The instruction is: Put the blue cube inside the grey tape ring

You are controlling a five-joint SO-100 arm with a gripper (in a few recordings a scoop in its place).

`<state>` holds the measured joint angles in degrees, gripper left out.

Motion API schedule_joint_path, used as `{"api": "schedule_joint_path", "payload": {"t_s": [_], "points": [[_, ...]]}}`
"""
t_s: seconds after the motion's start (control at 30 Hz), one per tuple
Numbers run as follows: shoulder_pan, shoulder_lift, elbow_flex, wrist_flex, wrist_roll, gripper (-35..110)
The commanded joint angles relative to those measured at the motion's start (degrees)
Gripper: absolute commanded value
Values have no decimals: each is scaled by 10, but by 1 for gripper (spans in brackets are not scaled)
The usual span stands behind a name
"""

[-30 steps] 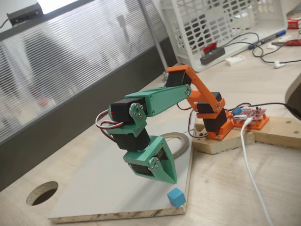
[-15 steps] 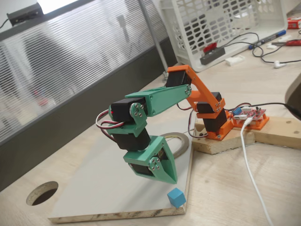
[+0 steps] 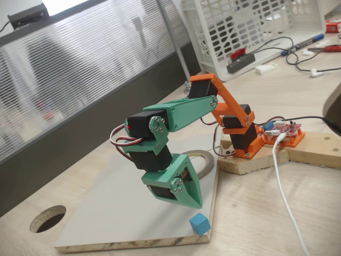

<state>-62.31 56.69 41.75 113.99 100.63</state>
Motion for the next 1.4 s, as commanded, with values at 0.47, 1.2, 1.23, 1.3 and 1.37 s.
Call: {"api": "schedule_joint_path", "payload": {"t_s": [0.47, 1.2, 1.23, 1.3, 1.37], "points": [[-9, 1, -11, 14, 10, 13], [-8, 33, 110, 16, 6, 101], [-8, 32, 110, 16, 6, 101], [-8, 31, 110, 16, 6, 101], [-8, 30, 110, 16, 6, 101]]}}
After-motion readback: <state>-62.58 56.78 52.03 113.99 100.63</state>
